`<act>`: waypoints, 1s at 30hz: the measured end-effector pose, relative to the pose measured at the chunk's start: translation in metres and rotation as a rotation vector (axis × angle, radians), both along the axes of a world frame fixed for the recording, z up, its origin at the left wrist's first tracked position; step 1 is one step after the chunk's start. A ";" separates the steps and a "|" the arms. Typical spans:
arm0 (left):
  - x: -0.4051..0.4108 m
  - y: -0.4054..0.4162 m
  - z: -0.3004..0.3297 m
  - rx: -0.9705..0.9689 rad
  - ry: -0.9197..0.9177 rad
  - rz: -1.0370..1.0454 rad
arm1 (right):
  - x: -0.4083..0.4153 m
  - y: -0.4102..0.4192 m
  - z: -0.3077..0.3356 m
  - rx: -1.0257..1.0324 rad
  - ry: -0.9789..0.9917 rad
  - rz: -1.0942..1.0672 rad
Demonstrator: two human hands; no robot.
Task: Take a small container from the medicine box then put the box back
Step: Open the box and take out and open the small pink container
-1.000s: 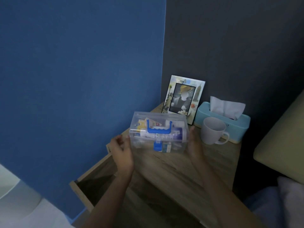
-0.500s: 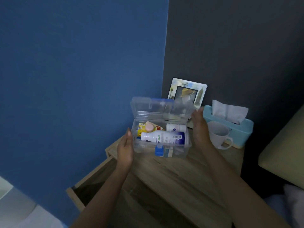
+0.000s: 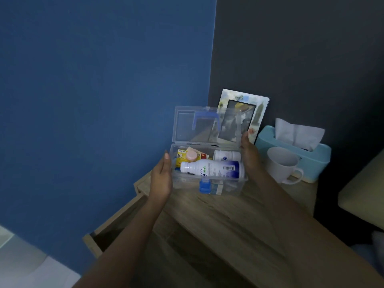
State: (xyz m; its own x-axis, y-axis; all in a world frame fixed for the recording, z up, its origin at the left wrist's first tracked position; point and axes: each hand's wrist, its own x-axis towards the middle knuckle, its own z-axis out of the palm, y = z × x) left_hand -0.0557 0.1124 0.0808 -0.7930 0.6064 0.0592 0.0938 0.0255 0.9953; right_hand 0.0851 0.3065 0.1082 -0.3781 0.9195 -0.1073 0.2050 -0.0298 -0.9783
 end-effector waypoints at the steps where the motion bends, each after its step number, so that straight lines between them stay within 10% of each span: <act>1: 0.000 0.001 -0.001 -0.002 0.005 0.005 | 0.001 0.001 -0.003 -0.005 -0.009 -0.016; 8: 0.000 0.003 0.000 -0.020 0.012 0.006 | 0.005 0.004 -0.015 -0.119 0.174 0.082; 17: -0.005 0.041 0.028 -0.264 0.470 -0.001 | 0.023 -0.037 -0.015 -0.054 0.255 0.033; 24: -0.010 0.066 0.043 -0.629 0.487 -0.068 | 0.031 -0.049 -0.021 -0.047 0.209 0.159; 30: -0.012 0.069 0.040 -0.552 0.397 -0.053 | 0.033 -0.048 -0.018 -0.078 0.243 0.168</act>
State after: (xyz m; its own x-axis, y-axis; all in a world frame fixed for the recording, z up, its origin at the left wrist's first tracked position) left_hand -0.0674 0.1819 0.1205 -0.7432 0.6690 0.0102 0.4644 0.5048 0.7277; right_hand 0.1180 0.2583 0.0906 -0.5476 0.8344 -0.0622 -0.0268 -0.0918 -0.9954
